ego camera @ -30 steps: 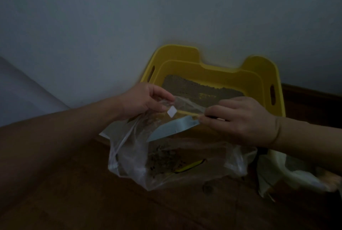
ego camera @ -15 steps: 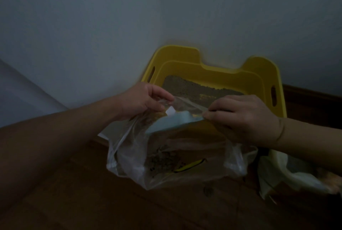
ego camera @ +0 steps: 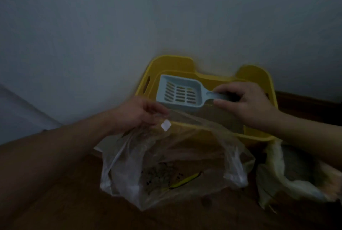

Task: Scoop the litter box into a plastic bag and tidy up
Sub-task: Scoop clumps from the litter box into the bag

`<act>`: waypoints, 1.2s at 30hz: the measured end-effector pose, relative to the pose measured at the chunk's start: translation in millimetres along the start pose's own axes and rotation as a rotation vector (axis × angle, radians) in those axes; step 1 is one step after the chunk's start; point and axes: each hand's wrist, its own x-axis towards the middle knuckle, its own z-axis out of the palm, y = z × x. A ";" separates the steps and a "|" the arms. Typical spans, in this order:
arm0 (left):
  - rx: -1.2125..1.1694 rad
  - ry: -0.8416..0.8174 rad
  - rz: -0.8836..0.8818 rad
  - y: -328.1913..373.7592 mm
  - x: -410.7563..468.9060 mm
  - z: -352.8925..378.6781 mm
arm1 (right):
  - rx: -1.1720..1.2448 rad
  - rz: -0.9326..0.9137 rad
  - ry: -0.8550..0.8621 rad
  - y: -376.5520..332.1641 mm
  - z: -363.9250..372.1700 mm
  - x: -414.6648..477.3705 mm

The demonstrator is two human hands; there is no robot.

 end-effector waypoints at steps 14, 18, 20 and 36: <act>-0.032 0.068 -0.037 -5.3 2.0 1.8 | -0.447 0.630 -0.334 119.9 64.2 34.2; -0.047 0.077 -0.031 -1.9 1.3 1.9 | -0.446 0.580 -0.416 118.1 78.8 35.7; -0.045 0.088 -0.033 -0.5 1.6 2.8 | -0.430 0.590 -0.427 116.2 81.5 34.6; -0.047 0.088 -0.035 5.1 -4.8 5.5 | -0.168 0.645 -0.320 80.1 88.8 56.5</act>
